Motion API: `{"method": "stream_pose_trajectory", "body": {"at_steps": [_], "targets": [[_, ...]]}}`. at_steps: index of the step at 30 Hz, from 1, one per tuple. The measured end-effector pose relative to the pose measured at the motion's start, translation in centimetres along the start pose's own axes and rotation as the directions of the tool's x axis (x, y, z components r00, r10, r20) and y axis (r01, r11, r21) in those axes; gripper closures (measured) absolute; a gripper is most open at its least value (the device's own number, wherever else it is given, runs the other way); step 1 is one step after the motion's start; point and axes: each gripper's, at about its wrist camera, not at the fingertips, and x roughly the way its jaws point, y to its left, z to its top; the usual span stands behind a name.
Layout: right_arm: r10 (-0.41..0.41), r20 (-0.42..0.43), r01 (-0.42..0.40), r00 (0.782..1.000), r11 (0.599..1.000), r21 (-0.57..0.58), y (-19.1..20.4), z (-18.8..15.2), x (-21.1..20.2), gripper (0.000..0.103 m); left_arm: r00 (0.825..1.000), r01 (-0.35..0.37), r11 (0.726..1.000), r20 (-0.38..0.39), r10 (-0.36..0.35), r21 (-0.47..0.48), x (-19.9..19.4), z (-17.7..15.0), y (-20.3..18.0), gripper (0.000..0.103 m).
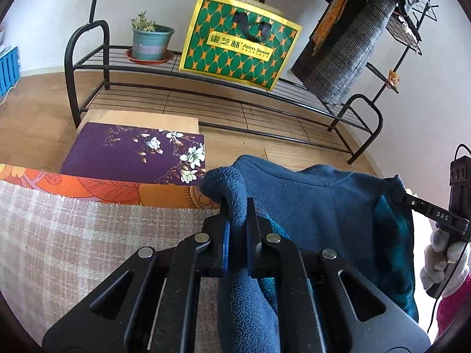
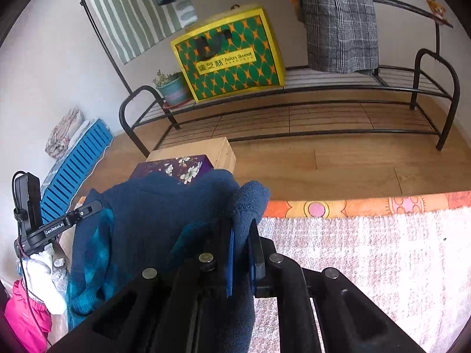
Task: Fold large clothes
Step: 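Grasp the folded shirt with both grippers and lift it off the mattress, then fold the held blue fleece over onto itself with both grippers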
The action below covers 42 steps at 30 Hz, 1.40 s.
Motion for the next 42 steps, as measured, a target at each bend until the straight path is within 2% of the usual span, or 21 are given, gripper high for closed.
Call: {"method": "stream_pose_trajectory", "body": {"at_steps": [8, 14, 19, 26, 32, 39, 42], "targets": [[-0.006, 0.080, 0.014, 0.997, 0.995, -0.102, 4.6, 0.2, -6.9, 0.098, 0.997, 0.023, 0.997, 0.074, -0.029, 0.074, -7.7, -0.5, -3.1, 0.098], [0.010, 0.091, 0.004, 0.996, 0.988, -0.153, 8.1, -2.9, -13.8, 0.098, 0.995, 0.035, 0.989, 0.089, -0.048, 0.144, -15.1, -3.4, -5.7, 0.098], [0.035, 0.092, -0.021, 0.995, 0.988, -0.151, 10.0, -7.0, -18.7, 0.099, 0.996, 0.014, 0.974, 0.082, -0.033, 0.224, -20.2, -7.9, -7.6, 0.099], [0.028, 0.072, -0.016, 0.997, 0.987, -0.162, 10.9, -14.3, -23.3, 0.099, 0.997, 0.028, 0.979, 0.060, -0.041, 0.200, -24.9, -14.3, -7.5, 0.099], [0.012, 0.032, -0.007, 0.999, 0.989, -0.149, 10.1, -20.3, -25.2, 0.099, 1.000, 0.016, 0.975, 0.013, -0.019, 0.220, -26.8, -21.1, -7.5, 0.099], [-0.025, -0.041, 0.020, 0.999, 0.992, -0.121, 8.6, -26.5, -25.9, 0.099, 0.994, -0.015, 0.965, -0.100, 0.042, 0.260, -27.7, -28.3, -6.1, 0.097], [-0.042, -0.046, 0.037, 0.998, 0.994, -0.101, 8.4, -28.3, -27.2, 0.096, 0.993, -0.009, 0.979, -0.111, 0.032, 0.202, -29.2, -29.8, -4.6, 0.097]]}}
